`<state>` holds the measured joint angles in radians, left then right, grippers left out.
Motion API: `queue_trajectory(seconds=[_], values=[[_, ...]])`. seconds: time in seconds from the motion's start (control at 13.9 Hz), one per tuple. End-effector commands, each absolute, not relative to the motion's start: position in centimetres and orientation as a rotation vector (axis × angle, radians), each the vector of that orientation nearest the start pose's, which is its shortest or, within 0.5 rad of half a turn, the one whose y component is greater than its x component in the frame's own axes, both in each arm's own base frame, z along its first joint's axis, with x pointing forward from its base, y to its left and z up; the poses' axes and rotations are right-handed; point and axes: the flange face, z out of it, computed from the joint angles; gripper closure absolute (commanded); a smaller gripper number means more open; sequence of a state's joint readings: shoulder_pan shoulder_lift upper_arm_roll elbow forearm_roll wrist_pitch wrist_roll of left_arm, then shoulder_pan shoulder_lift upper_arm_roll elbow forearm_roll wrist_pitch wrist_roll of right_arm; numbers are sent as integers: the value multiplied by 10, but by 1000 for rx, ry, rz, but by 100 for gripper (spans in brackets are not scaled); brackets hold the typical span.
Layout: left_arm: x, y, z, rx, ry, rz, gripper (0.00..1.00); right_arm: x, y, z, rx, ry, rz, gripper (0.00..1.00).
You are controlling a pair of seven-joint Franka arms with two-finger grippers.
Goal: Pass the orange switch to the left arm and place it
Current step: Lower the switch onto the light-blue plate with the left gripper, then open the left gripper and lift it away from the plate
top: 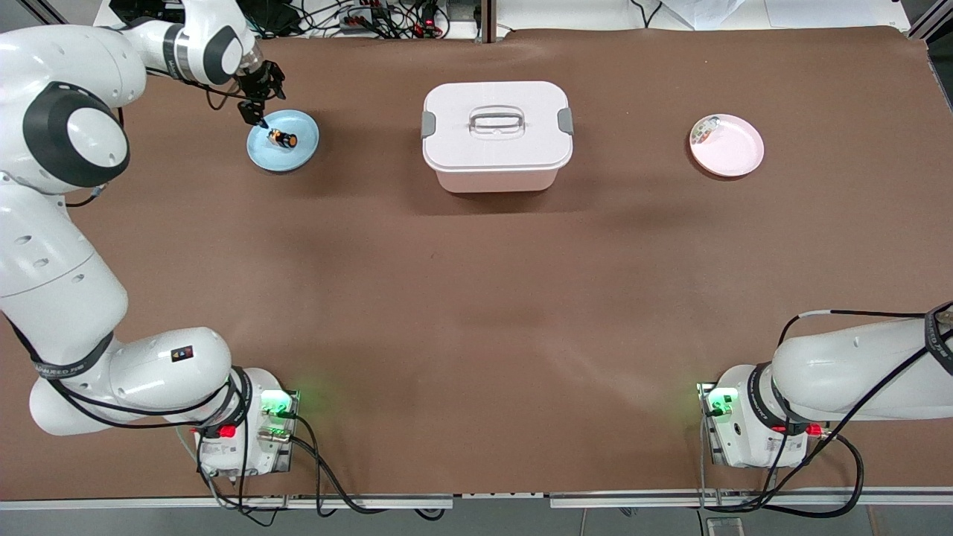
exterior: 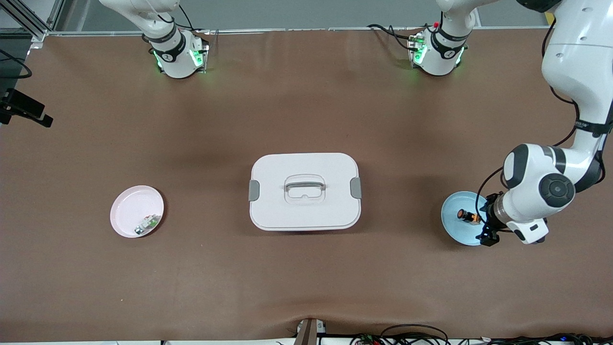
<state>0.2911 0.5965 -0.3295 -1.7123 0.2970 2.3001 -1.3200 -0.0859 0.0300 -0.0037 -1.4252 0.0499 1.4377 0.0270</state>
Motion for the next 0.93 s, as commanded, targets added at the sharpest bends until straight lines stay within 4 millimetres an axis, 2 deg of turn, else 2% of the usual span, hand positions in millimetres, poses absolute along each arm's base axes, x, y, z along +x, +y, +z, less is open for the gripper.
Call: queue_trajectory(seconds=[0.0,0.07,0.22,0.36,0.57,0.79,0.86], values=[[646,16,286,-2795,-1377,-65,0,547,-43,669,-3099,151,24,0],[640,26,293,-2860,-1205,-75,0,547,-40,669,-3130,143,21,0],[629,27,311,-2995,-796,-85,0,548,-26,669,-3184,98,23,0],[624,33,325,-3051,-532,-99,0,548,-27,669,-3173,105,27,0],[621,33,345,-3101,-413,-137,0,547,-27,668,-3170,109,35,0],[624,27,389,-3110,-237,-266,0,548,-29,667,-3166,118,37,0],[624,26,405,-3117,-231,-305,0,548,-29,667,-3157,118,37,0]])
